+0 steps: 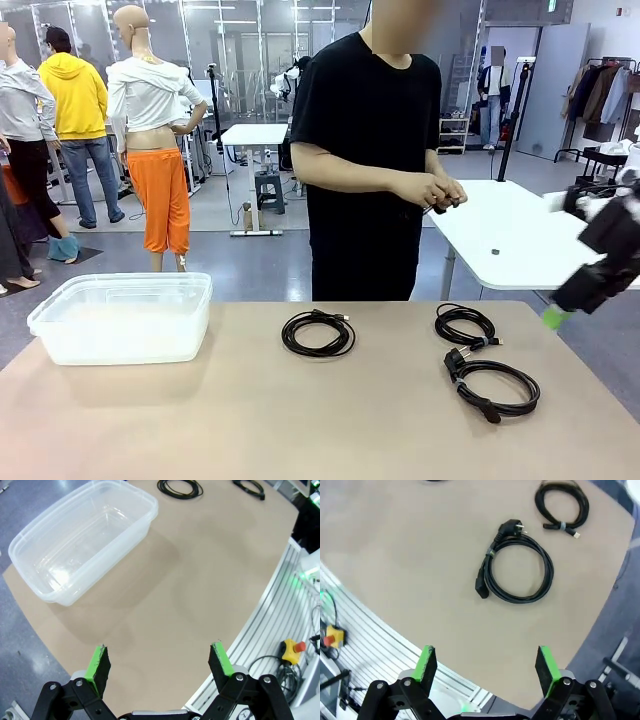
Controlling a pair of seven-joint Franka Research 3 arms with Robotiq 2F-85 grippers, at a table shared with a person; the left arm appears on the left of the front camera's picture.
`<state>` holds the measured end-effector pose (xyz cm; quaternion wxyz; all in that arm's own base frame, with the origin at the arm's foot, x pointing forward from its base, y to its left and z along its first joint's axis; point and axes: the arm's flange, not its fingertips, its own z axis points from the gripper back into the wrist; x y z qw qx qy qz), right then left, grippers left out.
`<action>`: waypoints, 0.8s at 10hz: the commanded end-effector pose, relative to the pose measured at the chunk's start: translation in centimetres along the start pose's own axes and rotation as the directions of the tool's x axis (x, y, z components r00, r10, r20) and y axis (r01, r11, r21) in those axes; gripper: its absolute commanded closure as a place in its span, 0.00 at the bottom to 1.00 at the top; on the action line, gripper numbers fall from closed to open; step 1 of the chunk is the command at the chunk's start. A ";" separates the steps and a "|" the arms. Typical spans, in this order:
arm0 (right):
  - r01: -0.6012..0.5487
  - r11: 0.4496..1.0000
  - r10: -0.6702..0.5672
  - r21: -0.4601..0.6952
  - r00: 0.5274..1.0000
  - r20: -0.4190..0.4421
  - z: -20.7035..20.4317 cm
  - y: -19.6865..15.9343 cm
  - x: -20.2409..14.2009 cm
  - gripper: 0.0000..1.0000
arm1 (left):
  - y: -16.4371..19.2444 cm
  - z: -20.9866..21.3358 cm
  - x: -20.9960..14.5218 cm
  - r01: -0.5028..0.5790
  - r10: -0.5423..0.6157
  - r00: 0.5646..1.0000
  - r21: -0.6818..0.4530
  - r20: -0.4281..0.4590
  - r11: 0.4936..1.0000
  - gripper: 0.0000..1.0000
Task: Organize and store the cables.
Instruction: Place the Power Cable into the Organizing box.
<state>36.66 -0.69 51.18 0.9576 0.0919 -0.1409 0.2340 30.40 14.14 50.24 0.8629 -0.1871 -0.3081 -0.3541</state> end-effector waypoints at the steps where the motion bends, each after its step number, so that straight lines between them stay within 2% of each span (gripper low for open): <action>1: 0.156 0.983 -0.159 -0.094 0.987 -0.028 -3.3 1.2 2.2 0.00 | 0.0 0.0 0.0 0.004 -0.004 1.000 -0.006 0.010 1.000 0.00; 4: 0.227 0.967 -0.232 -0.117 0.972 -0.033 -7.8 3.5 2.9 0.00 | 0.0 0.0 0.0 0.004 -0.004 1.000 -0.006 0.010 1.000 0.00; 8: 0.192 0.977 -0.196 -0.088 0.980 -0.043 -7.3 3.0 2.7 0.00 | 0.0 0.0 0.0 0.004 -0.004 1.000 -0.006 0.010 1.000 0.00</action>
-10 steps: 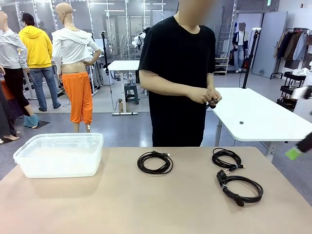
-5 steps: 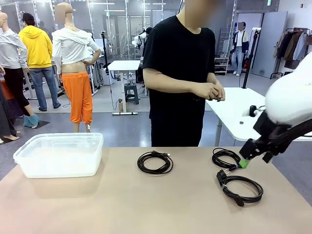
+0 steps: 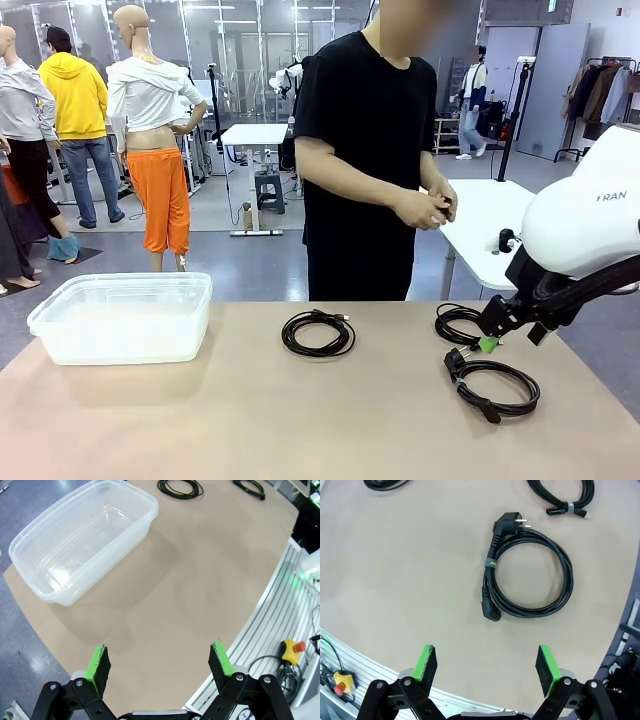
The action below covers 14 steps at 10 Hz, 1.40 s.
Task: Organize and store the cables.
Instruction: Place the Power Cable into the Organizing box.
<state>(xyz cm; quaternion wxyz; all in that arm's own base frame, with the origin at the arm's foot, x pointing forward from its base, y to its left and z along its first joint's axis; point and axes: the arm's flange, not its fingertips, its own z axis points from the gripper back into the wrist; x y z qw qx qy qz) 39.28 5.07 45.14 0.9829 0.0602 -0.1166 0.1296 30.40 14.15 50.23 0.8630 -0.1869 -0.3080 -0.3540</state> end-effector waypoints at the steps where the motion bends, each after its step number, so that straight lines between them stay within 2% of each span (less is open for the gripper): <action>1: -0.012 1.000 0.012 -0.001 1.000 -0.002 0.4 -0.2 0.0 0.00 | 0.0 0.0 0.0 0.004 -0.004 1.000 -0.006 0.010 1.000 0.00; 3: 0.001 1.000 -0.001 0.000 1.000 0.002 0.2 -0.1 0.0 0.00 | 0.0 0.0 0.0 0.004 -0.004 1.000 -0.006 0.010 1.000 0.00; 4: 0.009 0.999 -0.010 0.050 1.000 0.023 -0.4 -0.1 0.6 0.00 | 0.0 0.0 0.0 0.004 -0.004 1.000 -0.006 0.010 1.000 0.00; 7: 0.137 0.986 -0.133 0.094 0.990 -0.045 -7.3 -0.8 2.7 0.00 | 0.0 0.0 0.0 0.004 -0.004 1.000 -0.006 0.010 1.000 0.00; 9: 0.185 0.982 -0.183 0.029 0.981 -0.065 -10.8 -0.6 3.3 0.00 | 0.0 0.0 0.0 0.004 -0.004 1.000 -0.006 0.010 1.000 0.00; 14: 0.271 0.963 -0.271 -0.004 0.959 -0.085 -14.6 -0.5 5.5 0.00 | 0.0 0.0 0.0 0.004 -0.004 1.000 -0.006 0.010 1.000 0.00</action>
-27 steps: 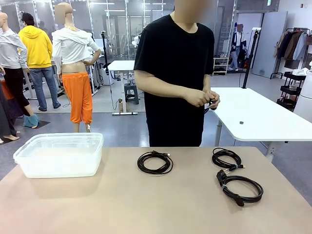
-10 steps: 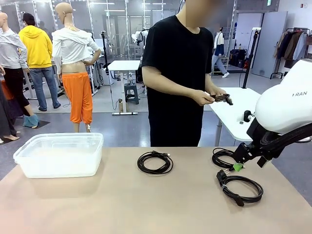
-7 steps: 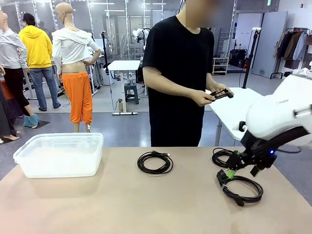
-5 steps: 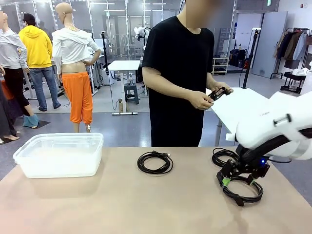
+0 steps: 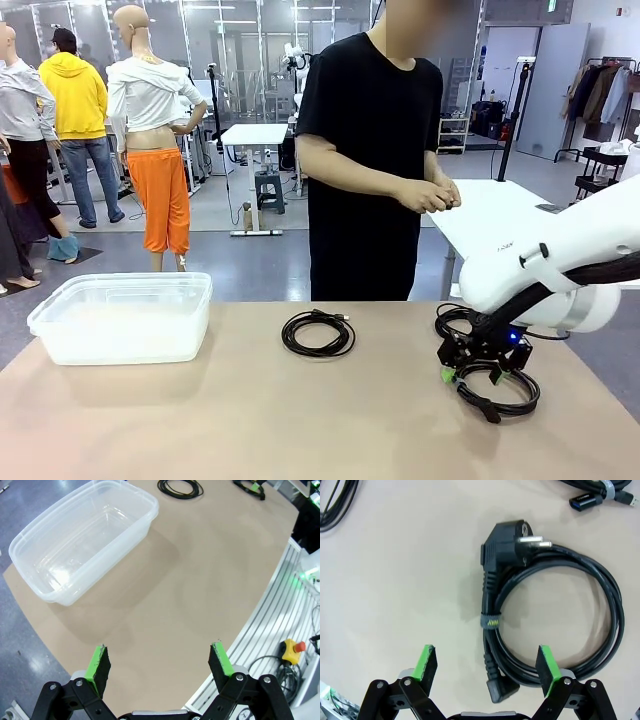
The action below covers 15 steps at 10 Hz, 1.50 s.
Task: Organize and store the cables.
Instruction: Place the Power Cable into the Organizing box.
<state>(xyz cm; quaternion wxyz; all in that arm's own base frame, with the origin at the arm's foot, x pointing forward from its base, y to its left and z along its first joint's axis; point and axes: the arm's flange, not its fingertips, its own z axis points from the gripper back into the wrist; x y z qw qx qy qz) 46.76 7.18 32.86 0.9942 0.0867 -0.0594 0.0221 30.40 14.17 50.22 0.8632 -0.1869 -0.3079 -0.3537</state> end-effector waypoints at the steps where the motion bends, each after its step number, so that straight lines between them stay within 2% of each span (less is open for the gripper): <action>1: 0.063 0.997 -0.062 -0.034 0.998 0.029 -1.3 0.9 1.6 0.00 | 0.0 0.0 0.0 0.005 -0.005 1.000 -0.007 0.011 1.000 0.00; 3: 0.101 0.994 -0.099 -0.035 0.994 0.038 -2.1 1.3 2.6 0.00 | 0.0 0.0 0.0 0.005 -0.005 1.000 -0.007 0.011 1.000 0.00; 7: 0.077 0.995 -0.078 -0.060 0.997 -0.010 -3.4 2.4 2.8 0.00 | 0.0 0.0 0.0 0.005 -0.005 1.000 -0.007 0.011 1.000 0.00; 10: 0.069 0.993 -0.070 -0.097 0.997 -0.010 -3.3 2.7 2.5 0.85 | 0.0 0.0 0.0 0.005 -0.005 1.000 -0.007 0.011 1.000 0.00; 11: 0.062 0.991 -0.064 -0.122 0.998 -0.011 -3.1 3.0 2.3 0.64 | 0.0 0.0 0.0 0.005 -0.005 1.000 -0.007 0.011 1.000 0.00; 12: 0.052 0.989 -0.054 -0.139 0.998 -0.011 -3.0 3.3 2.1 1.00 | 0.0 0.0 0.0 0.005 -0.005 1.000 -0.007 0.011 1.000 0.00; 15: 0.054 0.984 -0.055 -0.168 0.998 -0.002 -3.2 3.3 2.2 1.00 | 0.0 0.0 0.0 0.005 -0.005 1.000 -0.007 0.011 1.000 0.00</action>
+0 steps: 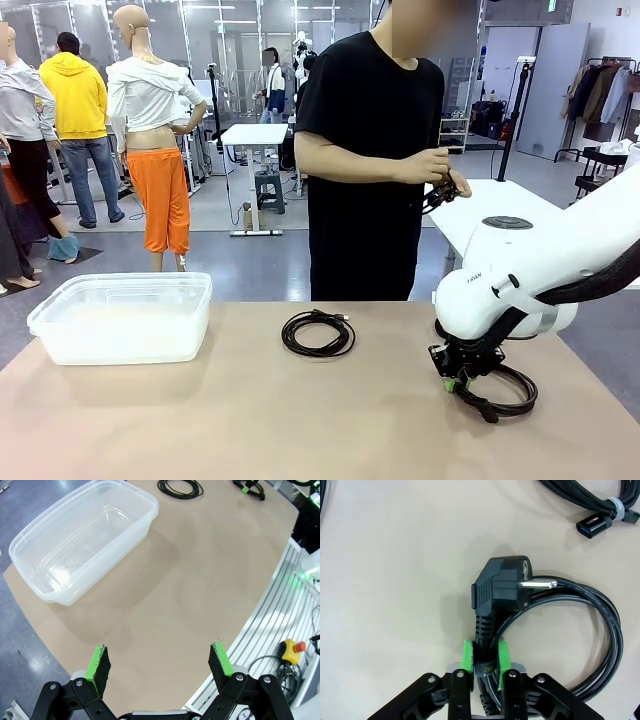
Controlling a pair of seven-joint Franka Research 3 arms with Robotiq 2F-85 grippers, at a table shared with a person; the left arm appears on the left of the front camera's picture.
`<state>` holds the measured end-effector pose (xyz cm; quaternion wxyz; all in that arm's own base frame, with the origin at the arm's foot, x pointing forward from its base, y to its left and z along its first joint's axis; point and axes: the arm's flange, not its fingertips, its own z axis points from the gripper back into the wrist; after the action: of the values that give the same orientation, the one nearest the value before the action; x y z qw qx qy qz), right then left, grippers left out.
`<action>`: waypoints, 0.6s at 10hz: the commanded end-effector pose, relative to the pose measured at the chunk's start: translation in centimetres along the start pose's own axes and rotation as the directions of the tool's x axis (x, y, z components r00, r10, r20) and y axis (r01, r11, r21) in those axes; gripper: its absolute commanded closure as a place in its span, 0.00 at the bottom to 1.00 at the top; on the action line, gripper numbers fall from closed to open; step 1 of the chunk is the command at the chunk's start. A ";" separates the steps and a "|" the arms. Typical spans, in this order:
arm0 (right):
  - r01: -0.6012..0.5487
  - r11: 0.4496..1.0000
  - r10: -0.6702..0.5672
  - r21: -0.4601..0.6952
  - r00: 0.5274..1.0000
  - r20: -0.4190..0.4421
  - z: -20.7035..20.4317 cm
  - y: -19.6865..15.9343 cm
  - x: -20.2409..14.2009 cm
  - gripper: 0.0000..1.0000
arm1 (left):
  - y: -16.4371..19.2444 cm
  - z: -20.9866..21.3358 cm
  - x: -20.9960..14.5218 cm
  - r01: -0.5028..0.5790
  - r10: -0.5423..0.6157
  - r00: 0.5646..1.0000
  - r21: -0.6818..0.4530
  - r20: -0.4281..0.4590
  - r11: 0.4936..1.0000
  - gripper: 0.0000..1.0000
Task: Organize and store the cables.
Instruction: Place the Power Cable into the Organizing box.
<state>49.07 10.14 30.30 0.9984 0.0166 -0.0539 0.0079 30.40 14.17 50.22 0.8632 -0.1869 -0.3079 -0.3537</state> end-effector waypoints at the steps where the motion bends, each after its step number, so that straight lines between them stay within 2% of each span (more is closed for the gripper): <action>1: 0.038 0.999 -0.038 -0.031 0.999 0.007 0.7 0.9 0.0 1.00 | 0.0 0.0 0.0 0.005 -0.005 1.000 -0.007 0.011 1.000 0.00; 3: 0.049 0.998 -0.049 -0.031 0.999 -0.006 2.2 0.7 0.0 1.00 | 0.0 0.0 0.0 0.005 -0.005 1.000 -0.007 0.011 1.000 0.00; 4: 0.048 0.999 -0.048 -0.005 0.999 -0.010 3.7 1.1 -0.1 0.96 | 0.0 0.0 0.0 0.005 -0.005 1.000 -0.007 0.011 1.000 0.00; 6: 0.099 0.995 -0.099 0.004 0.995 -0.028 7.3 2.7 -0.4 0.96 | 0.0 0.0 0.0 0.005 -0.005 1.000 -0.007 0.011 1.000 0.00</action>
<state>48.21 11.00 35.33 0.9988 0.0168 -0.0451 -0.0130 30.40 14.17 50.22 0.8633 -0.1869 -0.3078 -0.3537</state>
